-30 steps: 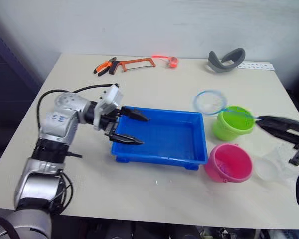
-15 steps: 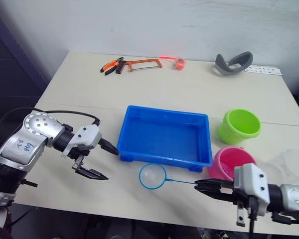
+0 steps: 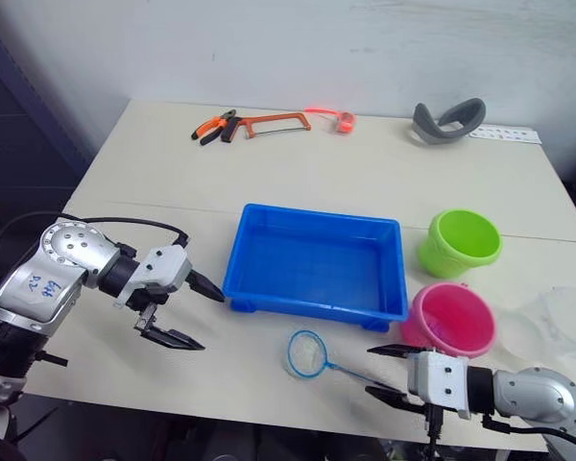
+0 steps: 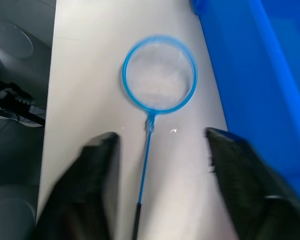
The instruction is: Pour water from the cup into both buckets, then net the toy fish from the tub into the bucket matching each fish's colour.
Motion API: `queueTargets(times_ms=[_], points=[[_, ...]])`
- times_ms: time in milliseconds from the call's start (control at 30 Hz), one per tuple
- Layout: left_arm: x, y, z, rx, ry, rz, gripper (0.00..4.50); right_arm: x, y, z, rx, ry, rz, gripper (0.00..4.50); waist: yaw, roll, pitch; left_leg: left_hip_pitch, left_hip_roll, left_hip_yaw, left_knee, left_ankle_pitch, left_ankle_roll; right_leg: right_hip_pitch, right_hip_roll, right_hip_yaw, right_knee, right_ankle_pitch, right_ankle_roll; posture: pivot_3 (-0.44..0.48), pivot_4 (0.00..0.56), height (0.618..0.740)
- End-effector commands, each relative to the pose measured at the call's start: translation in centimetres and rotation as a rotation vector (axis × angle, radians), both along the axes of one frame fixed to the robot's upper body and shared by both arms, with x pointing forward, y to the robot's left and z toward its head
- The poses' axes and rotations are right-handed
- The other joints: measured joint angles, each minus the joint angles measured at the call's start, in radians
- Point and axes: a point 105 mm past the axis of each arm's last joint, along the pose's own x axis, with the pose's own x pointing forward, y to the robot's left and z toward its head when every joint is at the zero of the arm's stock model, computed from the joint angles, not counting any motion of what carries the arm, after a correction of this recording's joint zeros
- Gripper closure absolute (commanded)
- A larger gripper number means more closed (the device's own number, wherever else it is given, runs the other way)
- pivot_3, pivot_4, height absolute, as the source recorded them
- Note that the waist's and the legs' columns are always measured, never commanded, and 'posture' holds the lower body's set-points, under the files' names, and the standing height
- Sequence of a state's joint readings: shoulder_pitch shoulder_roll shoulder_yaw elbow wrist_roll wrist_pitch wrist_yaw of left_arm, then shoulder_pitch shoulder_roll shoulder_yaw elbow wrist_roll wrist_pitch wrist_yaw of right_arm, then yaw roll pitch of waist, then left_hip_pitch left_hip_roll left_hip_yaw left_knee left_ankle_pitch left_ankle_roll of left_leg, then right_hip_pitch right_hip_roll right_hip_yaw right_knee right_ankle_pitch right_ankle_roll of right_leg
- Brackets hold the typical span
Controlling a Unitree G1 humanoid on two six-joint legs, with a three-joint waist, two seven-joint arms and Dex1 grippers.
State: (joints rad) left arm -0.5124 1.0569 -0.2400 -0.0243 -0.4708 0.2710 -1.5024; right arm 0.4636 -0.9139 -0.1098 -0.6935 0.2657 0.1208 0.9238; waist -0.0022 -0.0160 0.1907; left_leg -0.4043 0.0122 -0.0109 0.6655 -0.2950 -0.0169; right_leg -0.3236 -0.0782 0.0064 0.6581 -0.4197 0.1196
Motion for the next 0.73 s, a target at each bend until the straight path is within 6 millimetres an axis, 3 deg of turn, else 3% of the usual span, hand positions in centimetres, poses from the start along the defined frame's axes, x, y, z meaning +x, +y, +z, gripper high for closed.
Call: queueTargets(times_ms=[33,167,333,433,567,733], points=[[-0.6,-0.1,1.8,-0.043,0.037,-0.079,0.0,-1.5,0.4,4.4,0.098,-0.004,0.003,0.06,0.001,-0.001,0.0,0.0,0.0,-0.001,0.0,0.0,0.0,0.001,0.0,0.0,0.0,0.0,0.0,0.0,0.15,0.74],[0.0,0.2,2.4,-0.06,0.065,-0.052,0.0,-2.4,-2.4,9.1,0.22,0.035,-0.159,0.06,0.0,0.0,0.0,0.001,0.0,-0.001,0.0,0.0,0.0,0.003,0.0,-0.001,0.0,0.0,0.0,0.0,0.15,0.74],[2.2,1.1,3.8,-0.131,0.071,0.056,0.0,-3.9,-10.9,12.4,0.168,0.02,-0.505,0.06,0.002,-0.002,-0.001,0.002,0.0,0.0,-0.002,0.0,0.0,0.003,0.001,-0.001,-0.002,0.0,0.0,0.0,0.15,0.74],[3.9,2.0,4.0,-0.149,0.048,0.132,0.0,-6.1,-15.7,12.2,0.108,0.047,-0.703,0.06,0.005,-0.003,-0.002,0.001,-0.002,0.001,-0.002,-0.001,0.002,0.002,0.0,0.0,-0.003,0.0,0.0,0.0,0.15,0.74],[5.5,2.6,4.0,-0.159,0.013,0.188,0.0,-8.6,-20.3,11.4,0.072,0.07,-0.898,0.06,0.003,-0.003,-0.002,0.001,-0.002,0.002,-0.004,-0.002,0.004,0.002,0.0,0.001,-0.005,0.0,0.0,0.0,0.15,0.74],[6.0,2.5,3.7,-0.183,0.005,0.199,0.0,-9.3,-21.8,11.2,0.085,0.066,-0.976,0.06,0.002,-0.003,-0.002,0.001,-0.002,0.003,-0.004,-0.002,0.003,0.001,0.0,0.001,-0.005,0.0,0.0,0.0,0.15,0.74]])
